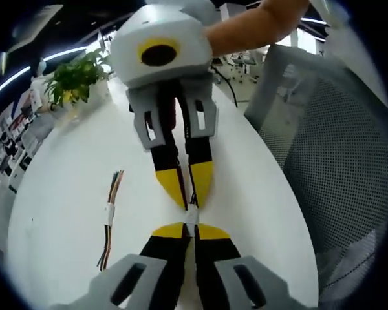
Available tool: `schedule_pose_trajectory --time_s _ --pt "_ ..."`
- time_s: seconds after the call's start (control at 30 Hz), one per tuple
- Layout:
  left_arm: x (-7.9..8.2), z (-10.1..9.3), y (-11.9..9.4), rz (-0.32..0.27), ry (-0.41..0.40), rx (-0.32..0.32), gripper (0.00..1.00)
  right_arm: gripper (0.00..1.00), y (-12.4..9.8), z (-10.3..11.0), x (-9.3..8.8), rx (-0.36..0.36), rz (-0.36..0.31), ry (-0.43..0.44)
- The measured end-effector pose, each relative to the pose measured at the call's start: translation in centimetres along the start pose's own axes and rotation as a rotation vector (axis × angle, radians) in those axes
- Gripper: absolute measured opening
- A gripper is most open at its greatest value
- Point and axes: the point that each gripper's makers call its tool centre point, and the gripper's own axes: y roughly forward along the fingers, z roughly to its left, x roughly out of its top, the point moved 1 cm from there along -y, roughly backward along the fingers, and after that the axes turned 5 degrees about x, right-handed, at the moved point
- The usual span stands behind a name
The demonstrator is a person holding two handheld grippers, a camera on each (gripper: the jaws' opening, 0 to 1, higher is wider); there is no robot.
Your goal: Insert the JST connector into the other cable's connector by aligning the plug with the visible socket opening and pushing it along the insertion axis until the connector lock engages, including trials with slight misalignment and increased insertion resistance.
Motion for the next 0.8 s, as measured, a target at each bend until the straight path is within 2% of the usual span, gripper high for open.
schedule_pose_trajectory --time_s 0.03,0.1,0.13,0.17,0.2,0.23,0.27,0.3,0.33,0.43,0.6,0.63,0.7,0.8 --pt "0.0 0.1 0.0 -0.002 0.002 0.004 0.0 0.01 0.0 0.0 0.0 0.0 0.0 0.0" --pt "0.4 0.4 -0.1 -0.032 -0.049 0.011 0.0 0.01 0.0 -0.2 -0.2 -0.004 0.001 0.011" --pt "1.1 0.7 -0.3 -0.084 -0.069 0.025 0.0 0.01 -0.1 -0.4 -0.3 -0.017 0.002 0.015" --pt "3.7 0.9 -0.5 -0.226 -0.154 0.026 0.0 0.01 0.0 -0.4 1.5 -0.007 -0.116 0.05" --pt "4.4 0.8 -0.7 -0.229 -0.164 -0.001 0.0 0.01 0.0 -0.2 1.4 0.018 -0.092 0.069" --pt "3.7 1.8 -0.6 -0.184 -0.055 0.057 0.0 0.01 0.1 -1.3 0.4 -0.057 -0.028 -0.009" --pt "2.1 1.5 -0.4 -0.08 -0.036 0.033 0.0 0.01 0.5 -0.5 -0.9 -0.015 0.043 -0.027" --pt "1.4 1.3 -0.2 -0.053 -0.004 0.021 0.0 0.01 0.6 -0.5 -1.2 -0.01 0.043 -0.025" --pt "1.0 1.3 -0.2 -0.043 -0.022 0.018 0.0 0.01 0.6 -0.6 -1.0 -0.014 0.024 -0.01" --pt "0.5 1.1 -0.7 -0.064 -0.057 0.011 0.0 0.01 -0.1 -0.6 -1.0 -0.021 -0.011 0.016" --pt "-0.2 1.1 -0.8 -0.054 -0.065 0.027 0.0 0.01 -0.2 -0.7 -1.0 -0.015 0.004 0.003" --pt "-0.3 1.3 -0.7 -0.06 -0.077 0.033 0.0 0.01 -0.2 -0.7 -1.0 -0.015 0.004 0.002" --pt "-0.2 1.6 -0.5 -0.083 -0.151 0.043 0.05 0.01 -0.3 -1.0 -0.9 -0.016 0.0 0.0" --pt "-0.4 1.8 -0.5 -0.103 -0.166 0.048 0.06 0.01 -0.8 -1.4 -0.8 -0.017 -0.008 -0.002"
